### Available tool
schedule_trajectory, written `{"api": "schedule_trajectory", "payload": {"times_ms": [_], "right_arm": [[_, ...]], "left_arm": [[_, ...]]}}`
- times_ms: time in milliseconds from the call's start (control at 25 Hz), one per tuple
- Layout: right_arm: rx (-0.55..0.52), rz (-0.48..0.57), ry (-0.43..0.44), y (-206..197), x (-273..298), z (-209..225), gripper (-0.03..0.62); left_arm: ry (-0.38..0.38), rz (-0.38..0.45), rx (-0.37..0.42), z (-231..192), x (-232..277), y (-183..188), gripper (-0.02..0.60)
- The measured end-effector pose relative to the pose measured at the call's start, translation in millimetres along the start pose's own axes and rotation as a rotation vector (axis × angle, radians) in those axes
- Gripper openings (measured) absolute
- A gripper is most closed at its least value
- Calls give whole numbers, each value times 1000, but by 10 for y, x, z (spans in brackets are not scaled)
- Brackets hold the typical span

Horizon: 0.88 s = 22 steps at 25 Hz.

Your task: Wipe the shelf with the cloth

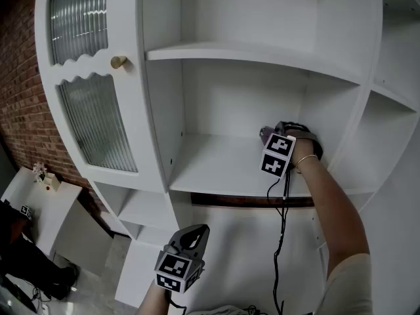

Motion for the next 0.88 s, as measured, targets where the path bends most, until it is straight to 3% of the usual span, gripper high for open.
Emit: {"api": "schedule_trajectory", "payload": {"times_ms": [280,560,880], "right_arm": [[12,-8,29,0,199,-60,83],[79,-13,219,-14,29,-276,81],[69,-24,241,-62,-289,-429,82]], "left_arm": [[8,-19,1,23,40,-65,12],[18,-15,-6,-21,-20,-66,12],[-16,-8,27,130,-142,-22,12]]}}
Point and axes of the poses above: the fingertips, and each gripper's own axes: x forward along the fingers, z to its right, y out of its top, the point moved 2 cm from there along -x, backward along the fingers, and after that the axes turned 5 degrees about -x, right-handed, at the moved point
